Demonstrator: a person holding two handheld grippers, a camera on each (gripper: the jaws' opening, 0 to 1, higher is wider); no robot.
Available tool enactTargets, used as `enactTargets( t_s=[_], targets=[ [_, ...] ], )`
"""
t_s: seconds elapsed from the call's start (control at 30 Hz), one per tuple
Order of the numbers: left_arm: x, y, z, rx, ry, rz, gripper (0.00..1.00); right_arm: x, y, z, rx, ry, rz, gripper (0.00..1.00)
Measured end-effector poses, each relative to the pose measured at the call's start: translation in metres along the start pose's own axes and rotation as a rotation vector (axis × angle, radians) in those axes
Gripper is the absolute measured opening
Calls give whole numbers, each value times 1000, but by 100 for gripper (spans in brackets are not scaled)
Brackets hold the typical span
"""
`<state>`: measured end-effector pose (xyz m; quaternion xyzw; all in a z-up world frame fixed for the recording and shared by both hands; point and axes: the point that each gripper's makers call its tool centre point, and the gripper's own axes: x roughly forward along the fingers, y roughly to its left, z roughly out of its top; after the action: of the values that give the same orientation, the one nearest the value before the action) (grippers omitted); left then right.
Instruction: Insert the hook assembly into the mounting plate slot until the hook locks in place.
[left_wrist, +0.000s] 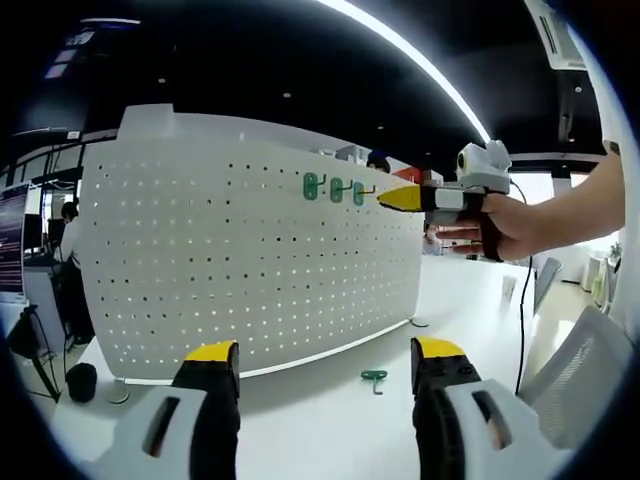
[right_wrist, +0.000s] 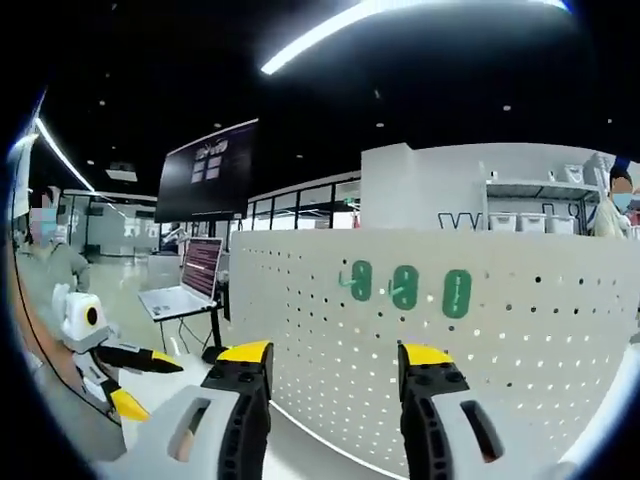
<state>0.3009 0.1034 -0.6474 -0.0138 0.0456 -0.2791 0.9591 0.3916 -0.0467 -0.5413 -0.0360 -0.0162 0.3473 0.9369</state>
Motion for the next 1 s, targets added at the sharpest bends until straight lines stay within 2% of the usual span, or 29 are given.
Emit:
enactTargets(
  t_s=[1.0],
  targets=[
    [-1, -3, 2, -5, -6, -3, 73, -57, 40, -52, 33, 65, 39, 61]
  ],
)
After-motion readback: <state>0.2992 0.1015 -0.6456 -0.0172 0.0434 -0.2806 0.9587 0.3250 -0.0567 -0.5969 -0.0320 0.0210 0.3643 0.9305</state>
